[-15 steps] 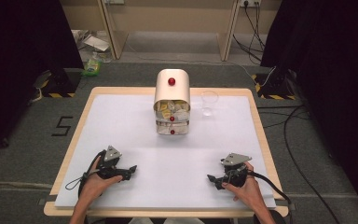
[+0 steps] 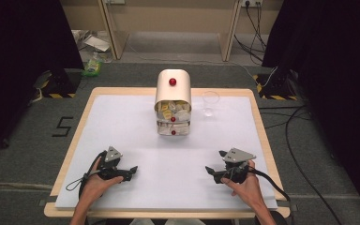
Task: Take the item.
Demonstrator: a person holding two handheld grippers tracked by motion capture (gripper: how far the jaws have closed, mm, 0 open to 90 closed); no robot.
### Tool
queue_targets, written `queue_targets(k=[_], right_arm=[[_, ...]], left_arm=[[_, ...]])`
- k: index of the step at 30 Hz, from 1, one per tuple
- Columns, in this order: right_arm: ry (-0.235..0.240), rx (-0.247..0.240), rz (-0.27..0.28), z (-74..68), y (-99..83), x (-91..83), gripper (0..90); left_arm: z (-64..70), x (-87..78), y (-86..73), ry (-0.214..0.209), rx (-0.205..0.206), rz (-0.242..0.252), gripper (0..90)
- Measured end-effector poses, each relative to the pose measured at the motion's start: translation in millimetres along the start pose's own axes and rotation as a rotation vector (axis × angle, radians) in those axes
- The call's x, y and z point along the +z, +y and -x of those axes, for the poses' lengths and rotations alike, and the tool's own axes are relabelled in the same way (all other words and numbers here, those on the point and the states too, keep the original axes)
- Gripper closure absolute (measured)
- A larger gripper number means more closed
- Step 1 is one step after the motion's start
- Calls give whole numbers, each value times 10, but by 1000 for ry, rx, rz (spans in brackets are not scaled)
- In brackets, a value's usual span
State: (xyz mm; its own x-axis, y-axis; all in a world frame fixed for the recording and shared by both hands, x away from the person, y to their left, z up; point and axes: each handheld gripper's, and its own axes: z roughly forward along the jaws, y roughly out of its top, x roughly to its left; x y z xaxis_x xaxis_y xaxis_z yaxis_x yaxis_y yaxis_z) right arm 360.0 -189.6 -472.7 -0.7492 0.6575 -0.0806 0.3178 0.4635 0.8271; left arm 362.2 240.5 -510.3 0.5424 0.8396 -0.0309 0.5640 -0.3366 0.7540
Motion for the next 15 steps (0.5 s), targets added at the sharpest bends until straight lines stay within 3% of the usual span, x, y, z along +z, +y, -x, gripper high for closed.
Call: queue_targets(k=[7, 15], right_arm=[[24, -66, 34, -80, 306, 132, 209], [59, -109, 93, -151, 612, 266, 229]], left_arm=[[0, 0, 0, 0, 0, 0, 113], [0, 0, 0, 0, 0, 0, 113]])
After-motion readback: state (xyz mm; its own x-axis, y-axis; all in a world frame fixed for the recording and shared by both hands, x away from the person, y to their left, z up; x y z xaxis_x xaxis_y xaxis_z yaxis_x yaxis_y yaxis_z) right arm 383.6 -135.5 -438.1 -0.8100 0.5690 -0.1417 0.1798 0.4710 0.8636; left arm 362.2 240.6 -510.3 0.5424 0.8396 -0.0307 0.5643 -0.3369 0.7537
